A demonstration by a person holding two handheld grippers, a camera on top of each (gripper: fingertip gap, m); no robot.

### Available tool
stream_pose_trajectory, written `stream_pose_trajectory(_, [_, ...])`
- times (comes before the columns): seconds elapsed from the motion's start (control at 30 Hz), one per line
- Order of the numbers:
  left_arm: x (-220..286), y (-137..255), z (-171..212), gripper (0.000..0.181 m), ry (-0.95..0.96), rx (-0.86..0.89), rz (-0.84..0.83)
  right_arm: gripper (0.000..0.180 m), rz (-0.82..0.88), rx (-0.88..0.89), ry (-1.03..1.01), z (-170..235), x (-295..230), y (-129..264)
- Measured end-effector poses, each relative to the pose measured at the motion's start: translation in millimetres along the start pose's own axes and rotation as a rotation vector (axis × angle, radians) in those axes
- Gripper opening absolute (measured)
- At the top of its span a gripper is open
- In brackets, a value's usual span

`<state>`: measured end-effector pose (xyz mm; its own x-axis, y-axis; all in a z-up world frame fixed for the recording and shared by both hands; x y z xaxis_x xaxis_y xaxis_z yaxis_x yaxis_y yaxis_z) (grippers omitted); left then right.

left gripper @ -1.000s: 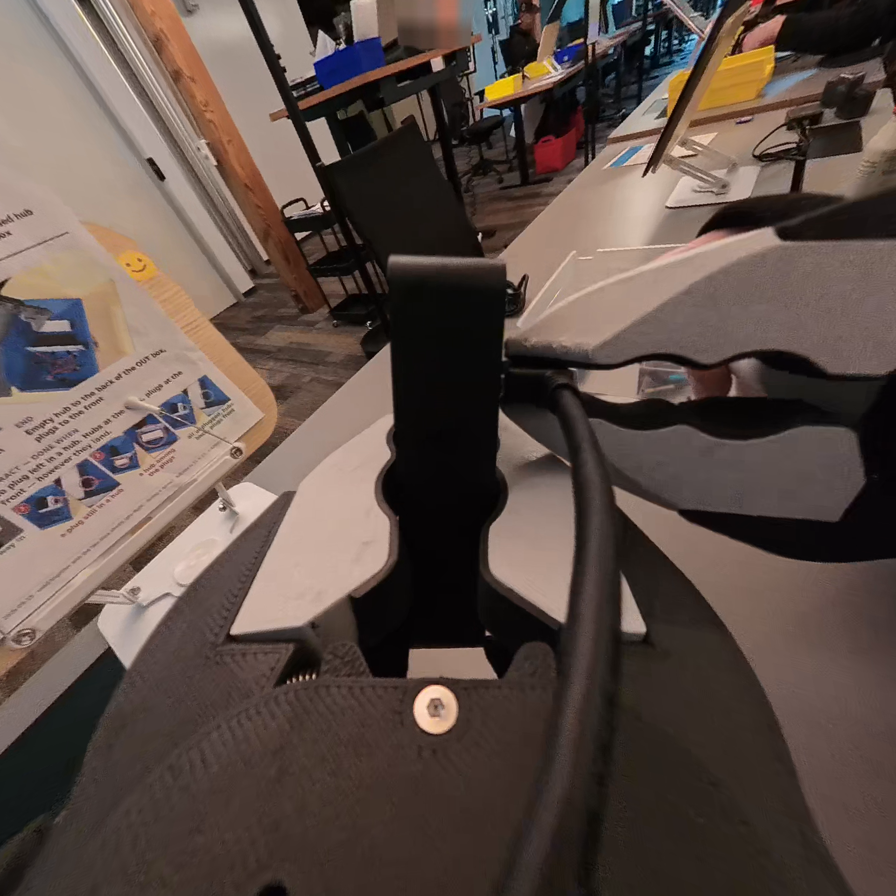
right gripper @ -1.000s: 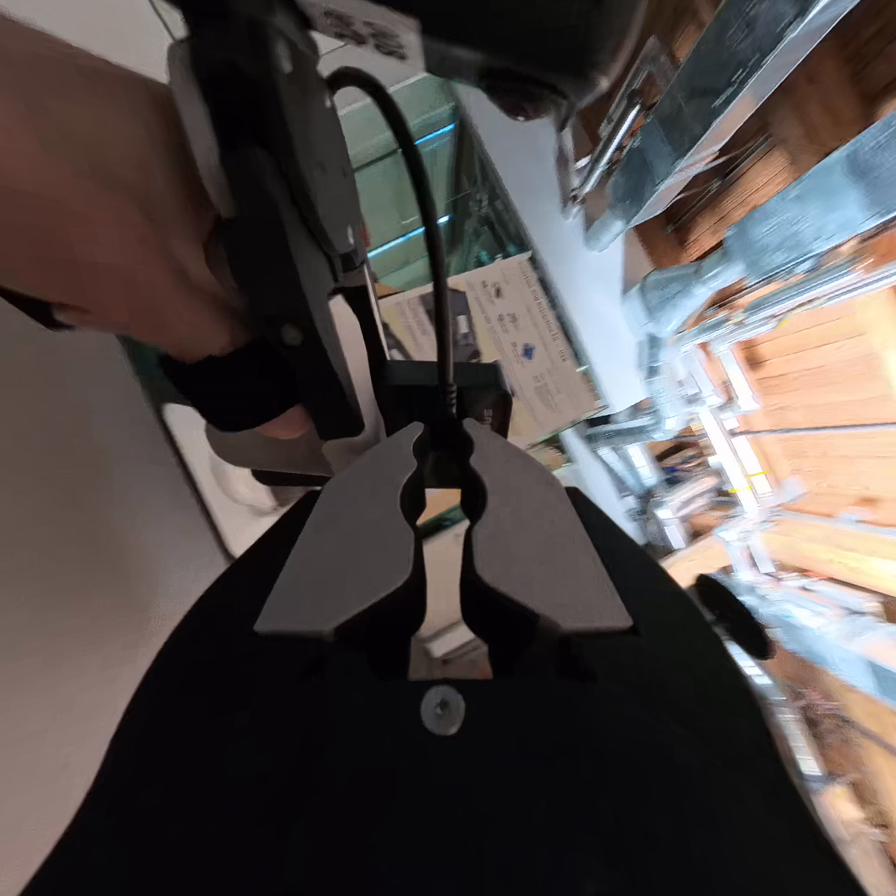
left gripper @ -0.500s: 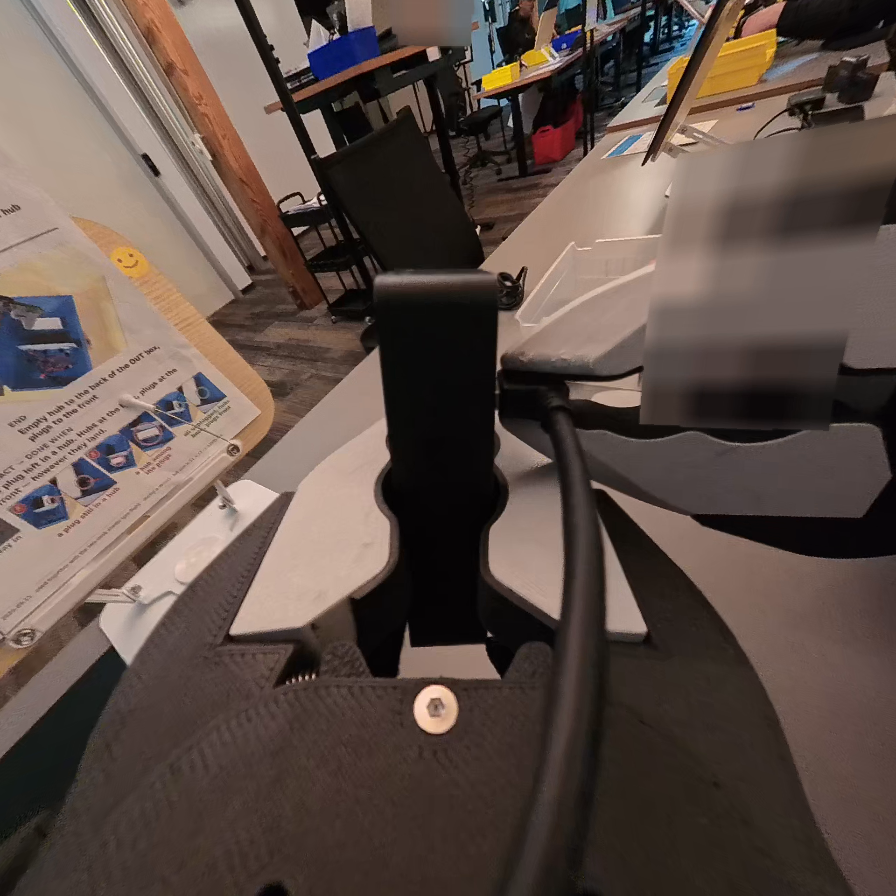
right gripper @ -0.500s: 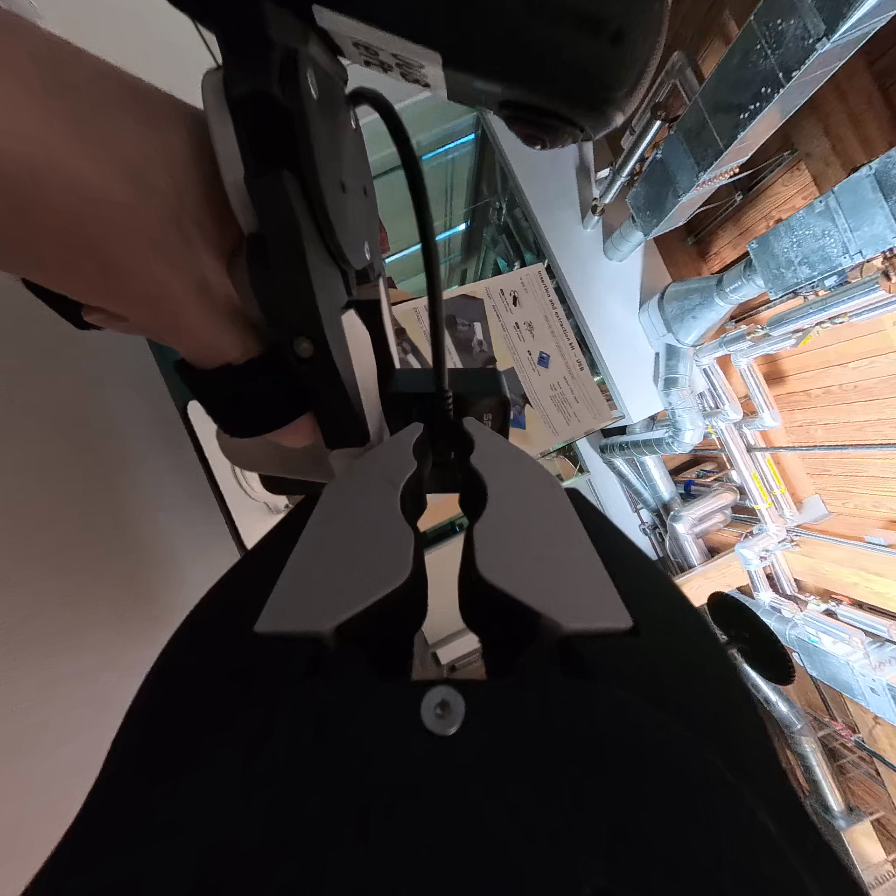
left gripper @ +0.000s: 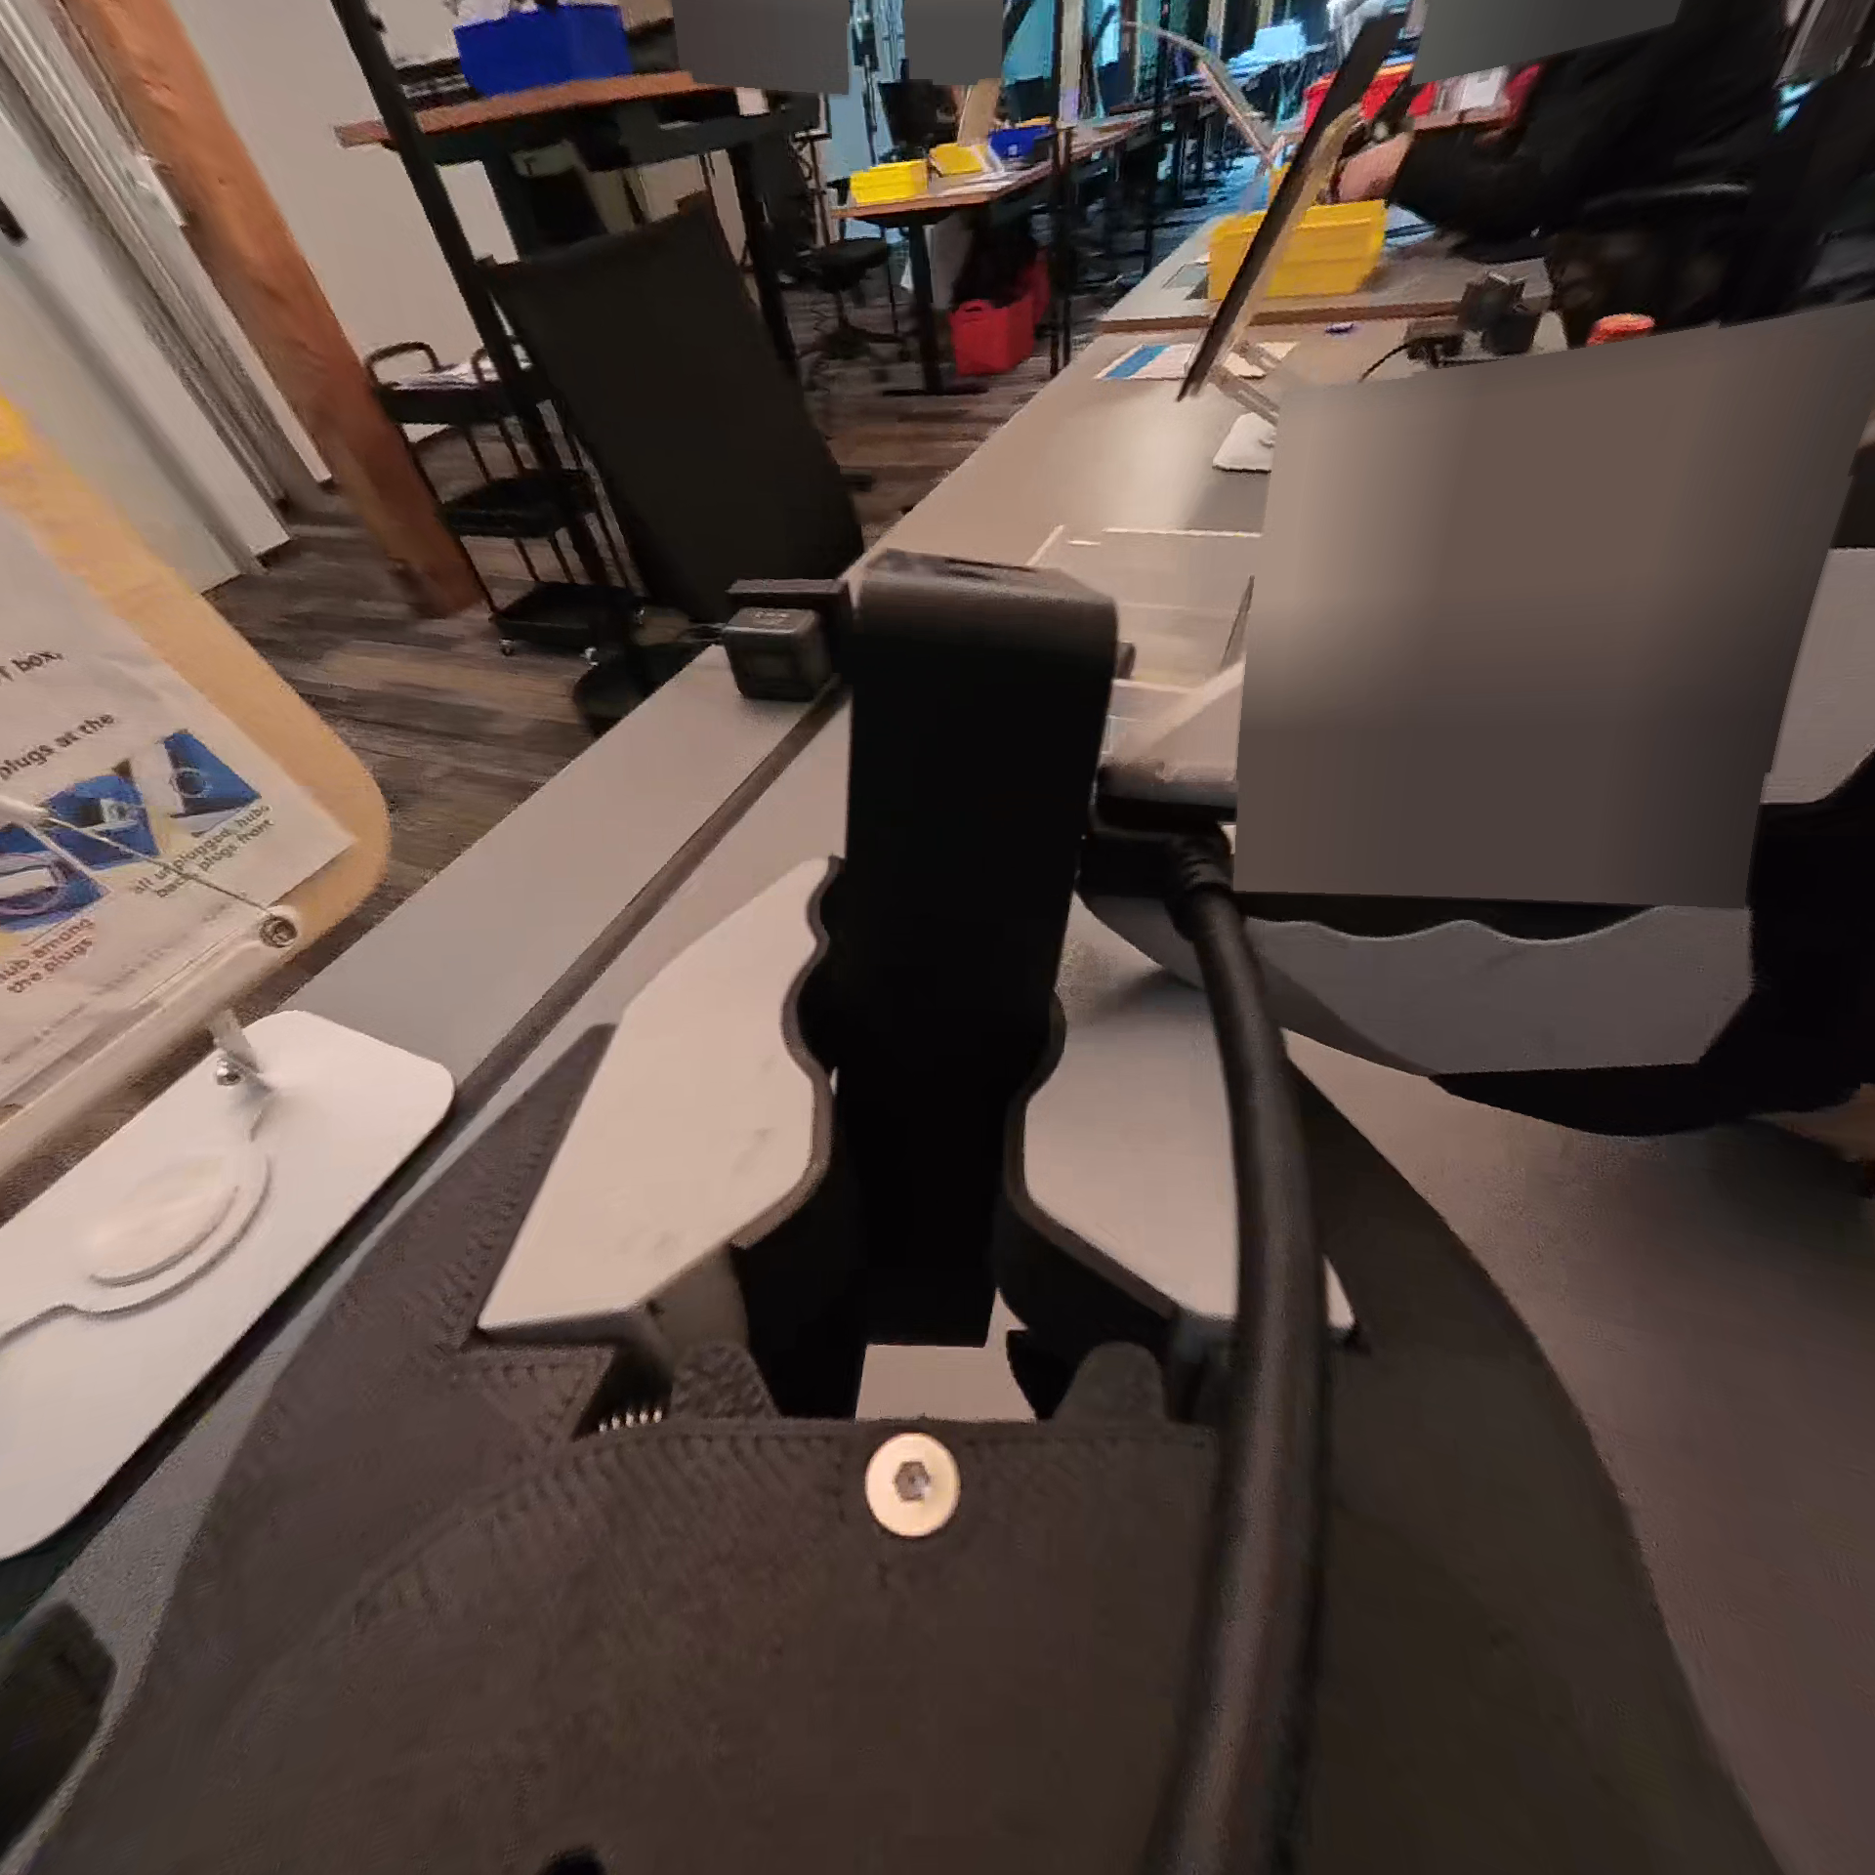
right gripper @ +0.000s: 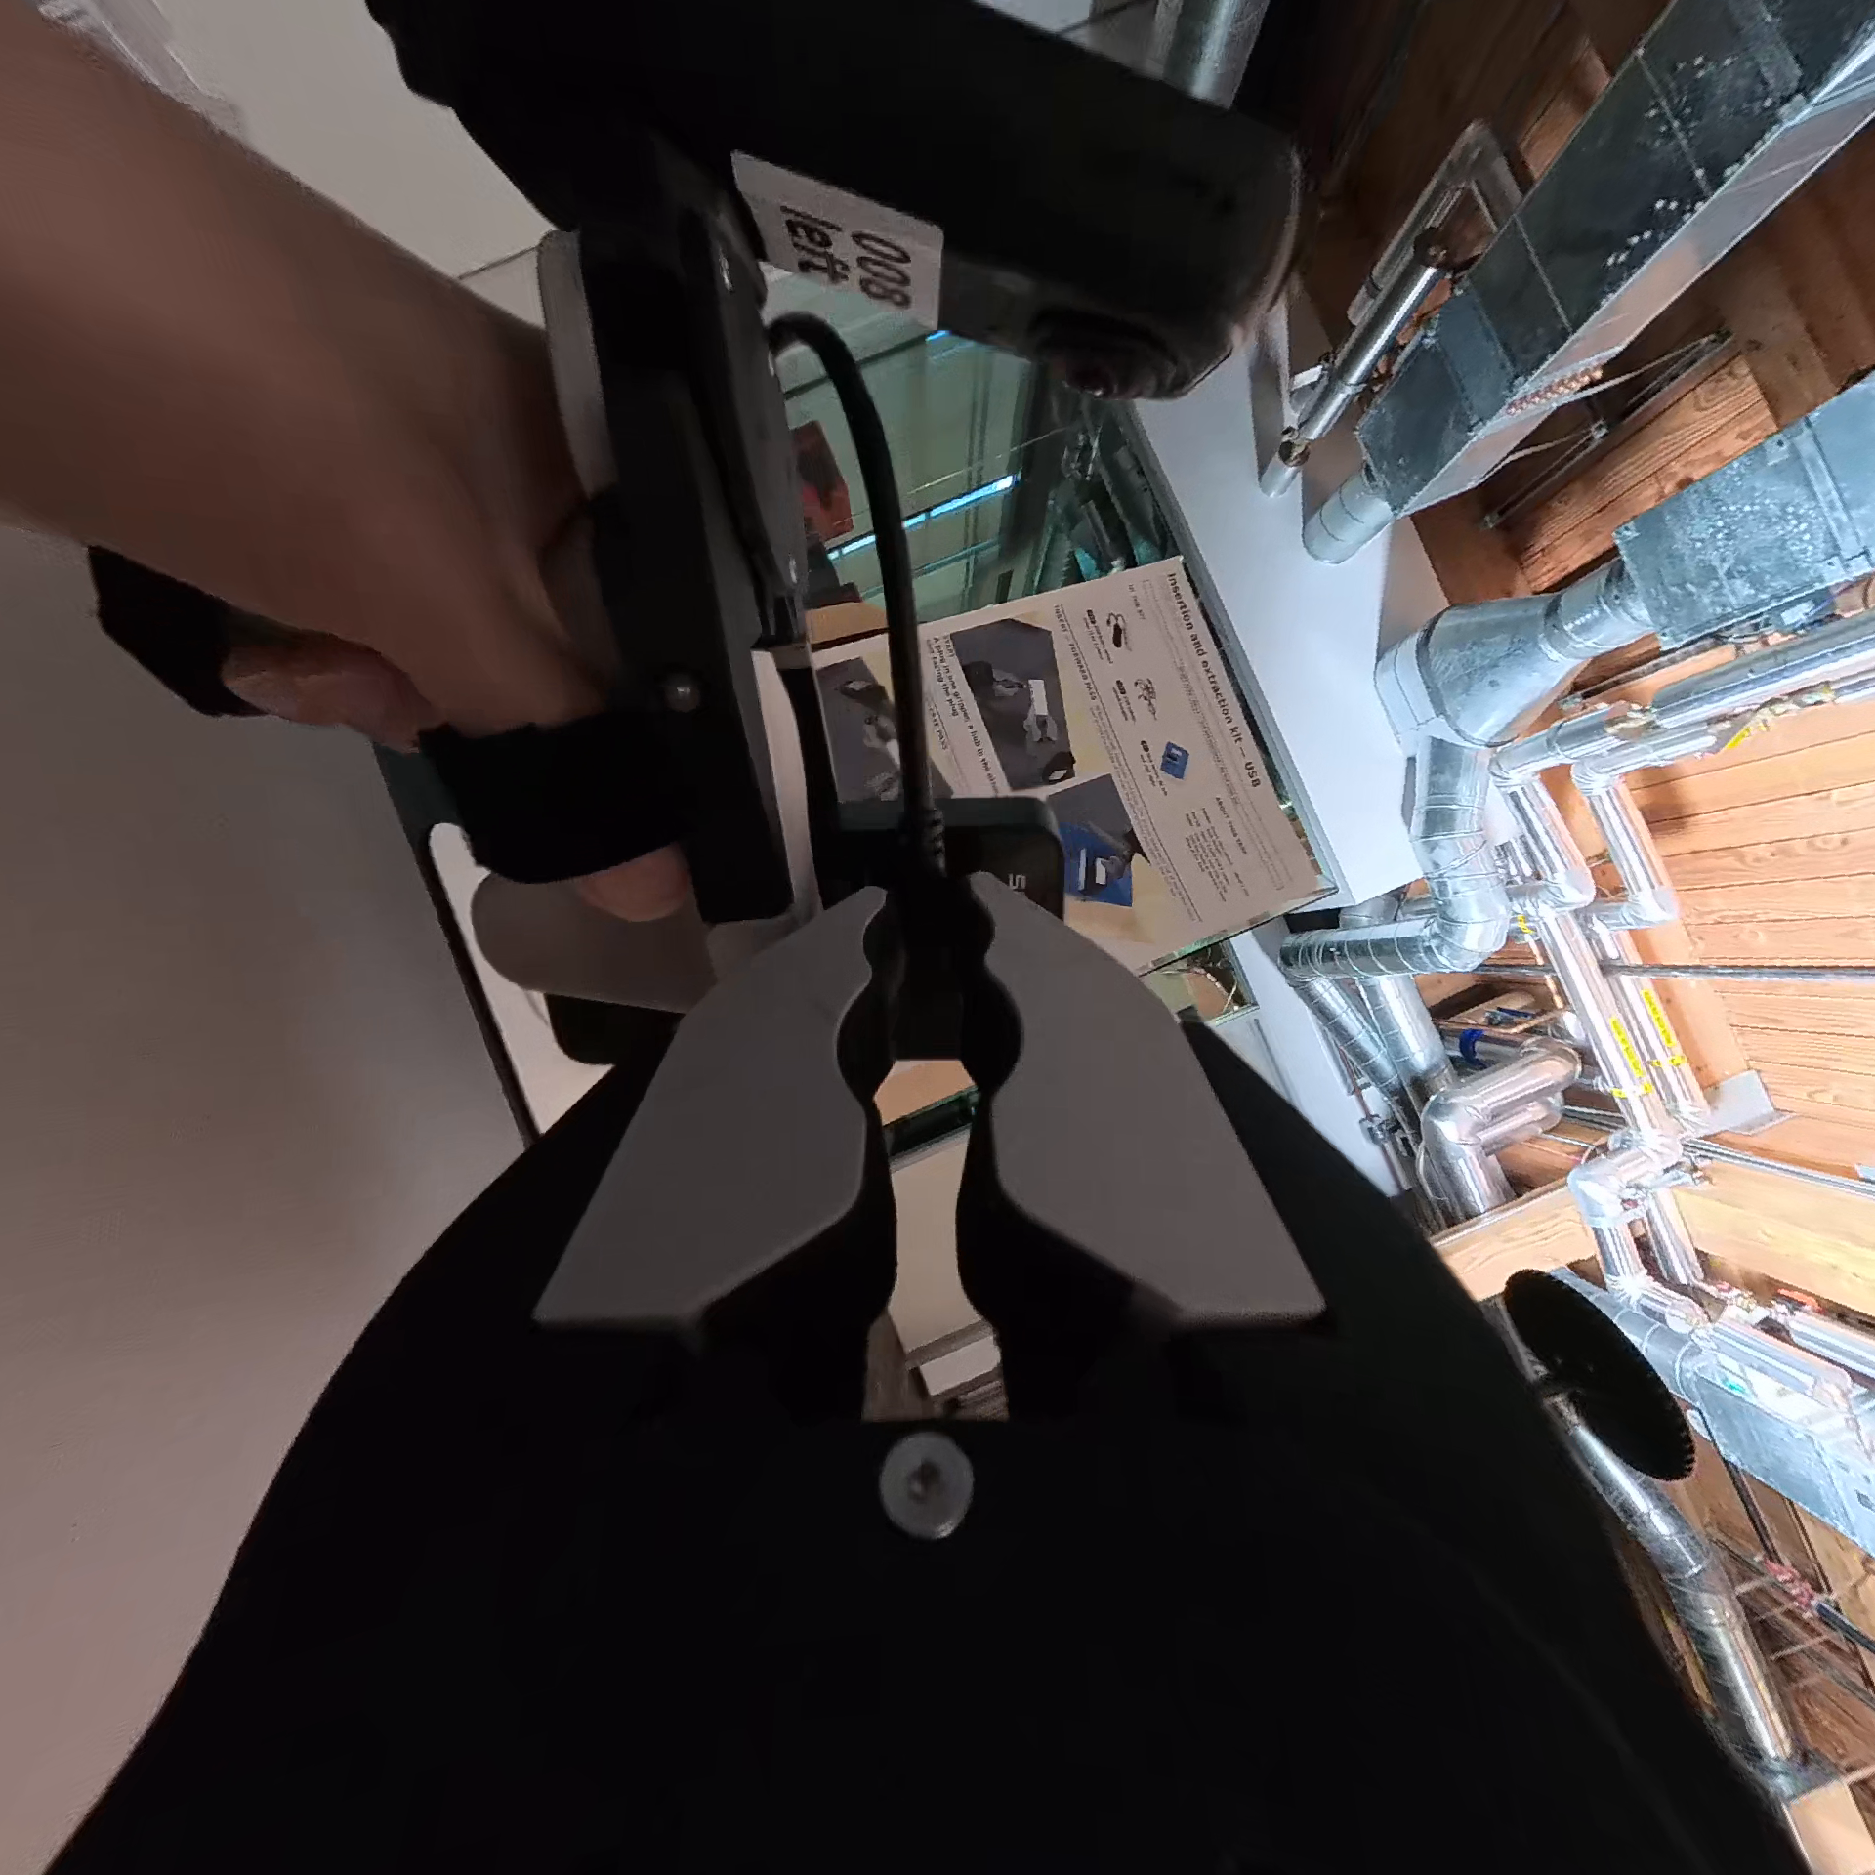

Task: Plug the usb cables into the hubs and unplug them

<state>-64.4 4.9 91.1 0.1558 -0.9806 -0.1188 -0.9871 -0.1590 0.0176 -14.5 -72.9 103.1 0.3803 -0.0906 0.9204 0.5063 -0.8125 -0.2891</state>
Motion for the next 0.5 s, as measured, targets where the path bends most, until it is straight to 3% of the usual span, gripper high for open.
stream_pose_trajectory(0.27, [-6.3,0.3,2.6,0.028,-0.116,-0.046,-0.130,0.008,0.021,-0.076,0.028,4.0,-6.9,-5.7])
stream_pose_trajectory(0.5, [-5.4,2.6,1.0,0.028,-0.090,-0.034,-0.083,0.008,0.027,-0.044,0.070,0.7,-7.3,-4.6])
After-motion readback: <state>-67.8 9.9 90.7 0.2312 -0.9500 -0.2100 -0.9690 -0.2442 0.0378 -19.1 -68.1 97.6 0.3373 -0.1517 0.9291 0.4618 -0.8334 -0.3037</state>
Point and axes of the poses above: each gripper's, where its closed fingertips meet, y back along the fingers, z out of its underside, x = y × z across the jaws, the point moved 7 cm from there along y, back along the fingers, and after that the axes turned 13 degrees about x, right-handed, at the moved point
